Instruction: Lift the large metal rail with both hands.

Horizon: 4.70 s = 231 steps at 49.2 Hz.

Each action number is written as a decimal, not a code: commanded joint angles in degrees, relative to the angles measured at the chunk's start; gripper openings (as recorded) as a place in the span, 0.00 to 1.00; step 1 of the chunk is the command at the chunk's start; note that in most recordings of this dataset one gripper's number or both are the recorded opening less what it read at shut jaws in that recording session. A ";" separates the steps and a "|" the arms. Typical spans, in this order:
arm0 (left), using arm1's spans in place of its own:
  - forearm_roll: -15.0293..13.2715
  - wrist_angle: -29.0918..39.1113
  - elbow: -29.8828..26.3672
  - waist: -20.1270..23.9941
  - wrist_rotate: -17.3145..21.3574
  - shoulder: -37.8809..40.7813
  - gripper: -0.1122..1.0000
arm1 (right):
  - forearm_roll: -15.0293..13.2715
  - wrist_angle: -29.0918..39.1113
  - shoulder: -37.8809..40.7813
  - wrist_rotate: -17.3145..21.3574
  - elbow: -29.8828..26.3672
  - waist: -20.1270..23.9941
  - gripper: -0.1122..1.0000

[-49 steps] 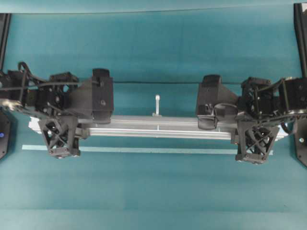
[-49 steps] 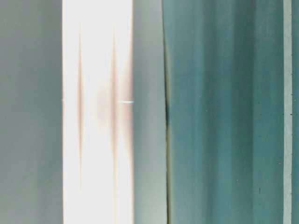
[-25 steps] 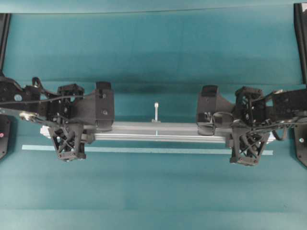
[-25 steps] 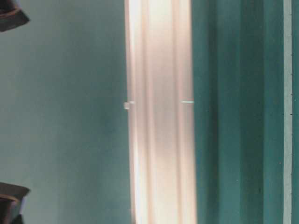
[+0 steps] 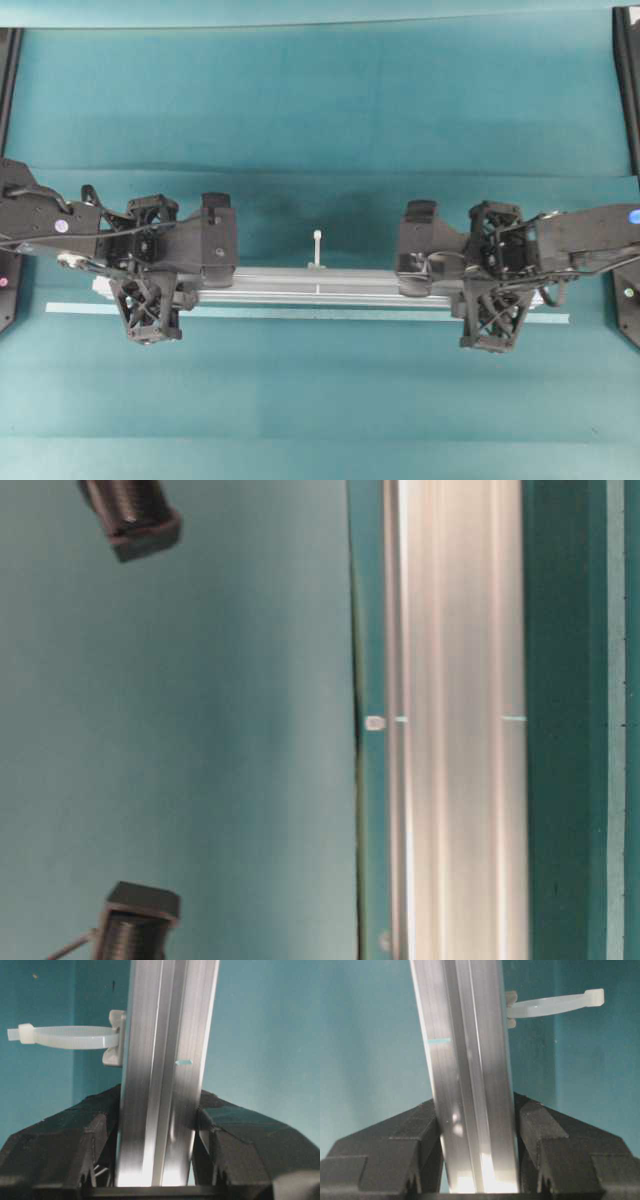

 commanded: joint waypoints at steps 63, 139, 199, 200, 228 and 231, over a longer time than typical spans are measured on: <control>-0.26 -7.12 1.67 0.44 -1.58 4.13 0.42 | -0.53 -10.20 5.01 -0.97 4.04 -1.67 0.44; -0.18 -10.55 5.63 0.18 -0.88 3.96 0.42 | 0.44 -14.06 5.89 -0.44 5.80 -1.67 0.44; -0.18 -10.20 5.98 0.09 -0.70 1.05 0.96 | 3.34 -15.03 4.48 0.00 5.54 -1.67 0.97; -0.18 -10.02 6.06 0.09 -0.70 0.53 0.96 | 3.25 -14.85 4.13 0.00 5.45 -1.67 0.97; -0.26 -9.32 7.82 -0.09 0.97 -28.92 0.96 | 2.99 -15.12 -19.51 0.00 5.36 -3.25 0.97; -0.18 -9.58 8.17 -0.09 0.62 -32.08 0.96 | 2.99 -15.91 -21.97 -0.09 5.80 -2.99 0.97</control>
